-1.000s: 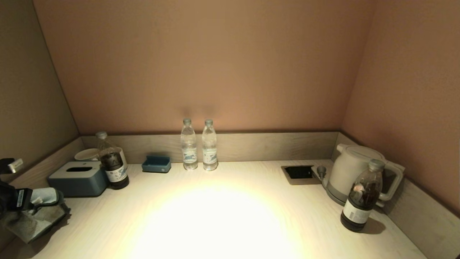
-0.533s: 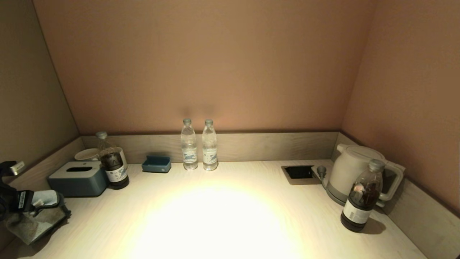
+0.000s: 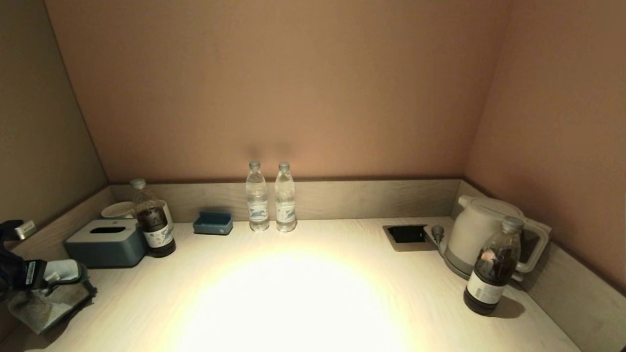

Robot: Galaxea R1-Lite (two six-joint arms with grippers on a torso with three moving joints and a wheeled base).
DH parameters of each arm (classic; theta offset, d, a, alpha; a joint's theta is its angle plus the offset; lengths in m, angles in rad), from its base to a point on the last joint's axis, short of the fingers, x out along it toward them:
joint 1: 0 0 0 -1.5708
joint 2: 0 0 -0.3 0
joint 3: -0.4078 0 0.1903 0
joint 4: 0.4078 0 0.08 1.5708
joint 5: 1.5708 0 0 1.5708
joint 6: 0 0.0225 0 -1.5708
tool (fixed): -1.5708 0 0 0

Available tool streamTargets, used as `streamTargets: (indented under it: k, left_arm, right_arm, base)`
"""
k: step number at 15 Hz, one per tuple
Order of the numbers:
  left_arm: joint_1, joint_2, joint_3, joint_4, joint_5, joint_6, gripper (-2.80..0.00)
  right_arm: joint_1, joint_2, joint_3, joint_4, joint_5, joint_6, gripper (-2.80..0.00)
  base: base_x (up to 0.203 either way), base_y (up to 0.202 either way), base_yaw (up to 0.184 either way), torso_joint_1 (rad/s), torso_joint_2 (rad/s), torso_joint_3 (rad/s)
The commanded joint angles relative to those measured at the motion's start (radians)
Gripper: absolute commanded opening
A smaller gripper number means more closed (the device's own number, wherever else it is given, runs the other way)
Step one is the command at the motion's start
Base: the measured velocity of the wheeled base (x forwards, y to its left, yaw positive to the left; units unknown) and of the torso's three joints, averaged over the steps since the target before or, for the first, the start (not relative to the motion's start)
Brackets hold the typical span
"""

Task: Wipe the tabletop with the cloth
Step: Place the tablecloth

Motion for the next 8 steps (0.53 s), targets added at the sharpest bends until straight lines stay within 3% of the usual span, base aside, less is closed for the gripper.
streamTargets:
  k: [1, 8]
  left_arm:
    - [0.000, 0.002, 0.000, 0.000, 0.005, 0.001, -2.80]
    - [0.000, 0.017, -0.005, 0.000, 0.030, 0.003, -2.80]
  right_arm:
    - [0.001, 0.000, 0.001, 0.000, 0.000, -0.001, -2.80]
    - [0.001, 0.000, -0.001, 0.000, 0.000, -0.001, -2.80]
  base:
    - [0.000, 0.000, 0.000, 0.000, 0.00, 0.000]
    - [0.000, 0.000, 0.000, 0.000, 0.00, 0.000]
